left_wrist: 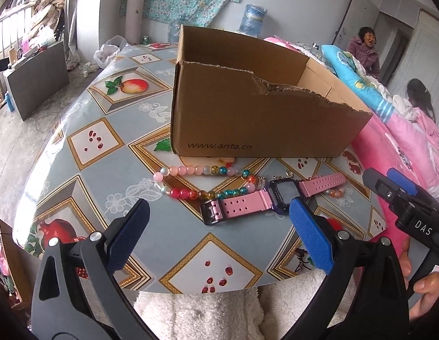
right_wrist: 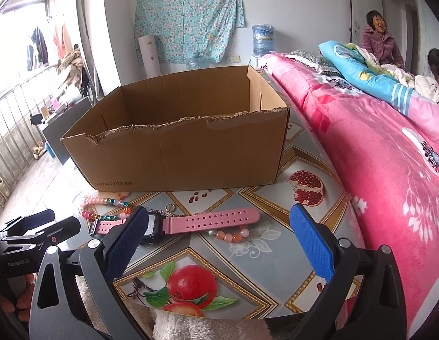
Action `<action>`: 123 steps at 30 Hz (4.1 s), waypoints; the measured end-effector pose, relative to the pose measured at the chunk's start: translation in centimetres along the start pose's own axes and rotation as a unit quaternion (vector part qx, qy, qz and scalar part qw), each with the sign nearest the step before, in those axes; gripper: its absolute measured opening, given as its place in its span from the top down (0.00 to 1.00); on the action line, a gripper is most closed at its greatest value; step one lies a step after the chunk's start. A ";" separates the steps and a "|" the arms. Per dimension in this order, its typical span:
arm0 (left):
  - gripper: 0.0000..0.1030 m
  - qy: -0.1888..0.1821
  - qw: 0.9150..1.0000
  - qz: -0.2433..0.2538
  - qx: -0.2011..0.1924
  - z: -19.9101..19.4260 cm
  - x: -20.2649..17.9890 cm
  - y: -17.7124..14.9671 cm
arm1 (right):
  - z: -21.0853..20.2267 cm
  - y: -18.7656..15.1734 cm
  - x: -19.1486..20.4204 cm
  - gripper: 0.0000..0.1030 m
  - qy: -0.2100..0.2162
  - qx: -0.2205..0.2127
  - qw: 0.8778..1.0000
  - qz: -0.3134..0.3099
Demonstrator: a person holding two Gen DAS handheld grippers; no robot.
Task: Organize jewelry
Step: 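Move the right tool toward the pink watch face and open its fingers, then close the right gripper on the pink watch strap beside the face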
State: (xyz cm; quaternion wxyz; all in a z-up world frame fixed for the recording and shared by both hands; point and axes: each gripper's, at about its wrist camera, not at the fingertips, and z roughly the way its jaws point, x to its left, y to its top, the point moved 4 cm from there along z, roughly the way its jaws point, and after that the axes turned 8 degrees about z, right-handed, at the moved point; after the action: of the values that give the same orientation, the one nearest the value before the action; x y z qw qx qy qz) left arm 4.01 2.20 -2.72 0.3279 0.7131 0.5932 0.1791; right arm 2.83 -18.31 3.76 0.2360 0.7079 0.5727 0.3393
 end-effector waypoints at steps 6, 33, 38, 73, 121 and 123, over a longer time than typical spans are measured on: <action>0.08 0.011 1.000 -0.005 -0.011 -0.1 1.0 0.2 | -0.1 0.2 0.4 0.05 0.010 -0.006 1.000 -0.005; 0.08 -0.006 0.999 0.014 -0.048 -1.3 2.8 -0.8 | 0.1 -1.1 3.7 0.15 0.084 0.005 0.996 -0.042; 0.24 -0.044 0.998 -0.004 -0.040 -0.7 3.1 -0.8 | 1.7 -1.5 5.3 0.27 0.105 0.033 0.992 -0.064; 0.44 -0.172 0.983 -0.052 0.030 4.2 -0.3 -0.1 | 6.9 -3.8 4.6 0.54 0.167 0.096 0.979 -0.067; 0.72 -0.017 0.998 0.058 0.034 5.4 -3.0 1.9 | 3.1 -2.0 -4.8 0.52 0.083 0.069 0.990 -0.091; 0.72 -0.015 0.997 0.061 0.032 5.6 -2.8 1.7 | 3.8 -1.6 -6.1 0.52 0.075 0.089 0.992 -0.047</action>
State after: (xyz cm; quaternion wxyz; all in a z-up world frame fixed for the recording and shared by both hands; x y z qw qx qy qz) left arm 8.19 -2.06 -5.22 0.3021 0.7608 0.5491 0.1684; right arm 3.95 -23.62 -1.14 0.1440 0.6713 0.6491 0.3276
